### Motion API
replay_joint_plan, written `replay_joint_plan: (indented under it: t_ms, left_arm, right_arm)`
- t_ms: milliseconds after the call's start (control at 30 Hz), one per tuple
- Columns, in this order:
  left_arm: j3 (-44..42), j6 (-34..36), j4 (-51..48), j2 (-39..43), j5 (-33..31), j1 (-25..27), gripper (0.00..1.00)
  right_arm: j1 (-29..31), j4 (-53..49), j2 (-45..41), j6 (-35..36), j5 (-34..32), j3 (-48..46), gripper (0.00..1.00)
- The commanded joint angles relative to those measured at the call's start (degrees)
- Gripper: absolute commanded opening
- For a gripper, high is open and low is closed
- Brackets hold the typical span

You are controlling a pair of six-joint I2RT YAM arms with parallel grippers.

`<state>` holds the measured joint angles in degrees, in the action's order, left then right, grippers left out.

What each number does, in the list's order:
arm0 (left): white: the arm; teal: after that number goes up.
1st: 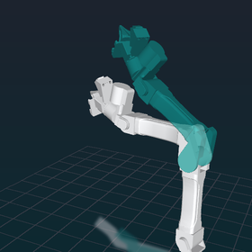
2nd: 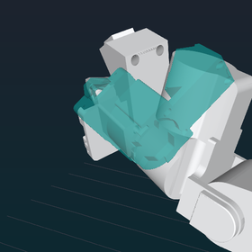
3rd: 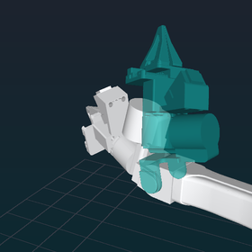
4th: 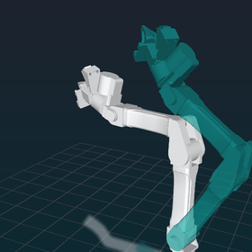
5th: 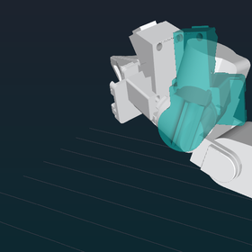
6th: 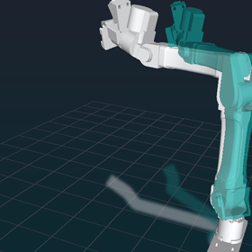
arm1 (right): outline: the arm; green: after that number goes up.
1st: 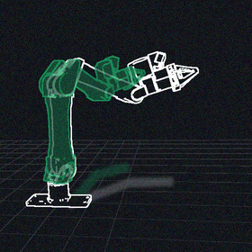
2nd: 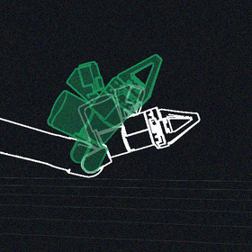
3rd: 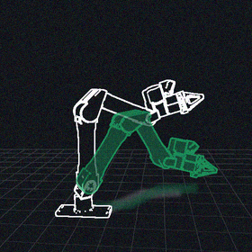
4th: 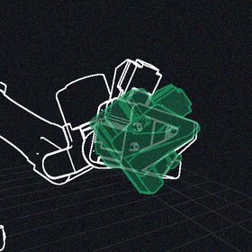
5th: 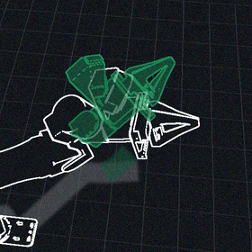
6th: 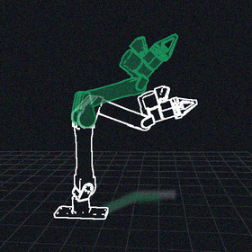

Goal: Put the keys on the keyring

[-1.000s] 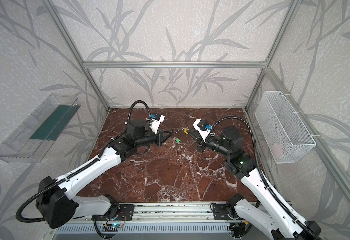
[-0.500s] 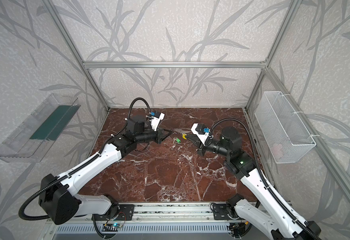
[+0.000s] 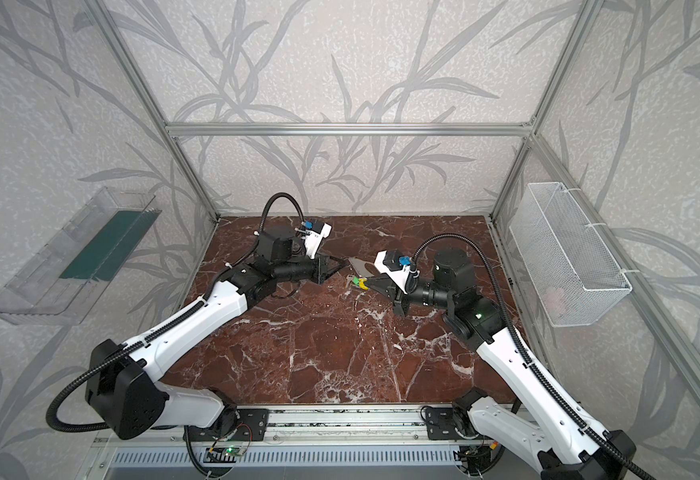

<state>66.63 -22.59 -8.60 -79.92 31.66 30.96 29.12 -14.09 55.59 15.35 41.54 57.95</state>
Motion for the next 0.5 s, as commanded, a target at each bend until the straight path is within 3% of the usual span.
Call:
replay_joint_plan:
  t_ms: [0, 233, 467]
  left_arm:
    - [2.3, -0.7, -0.2, -0.5, -2.0, -0.6, 0.00]
    - [2.1, -3.5, 2.0, -1.2, -4.6, -1.3, 0.00]
    - [0.5, -4.7, 7.2, 0.0, -4.3, -1.3, 0.00]
  right_arm:
    - [0.0, -1.4, -0.2, 1.3, 4.3, 2.5, 0.00]
    - [0.0, -4.3, 0.1, 3.0, 6.6, 2.8, 0.00]
    - [0.0, -4.9, 0.9, 2.2, 4.5, 3.0, 0.00]
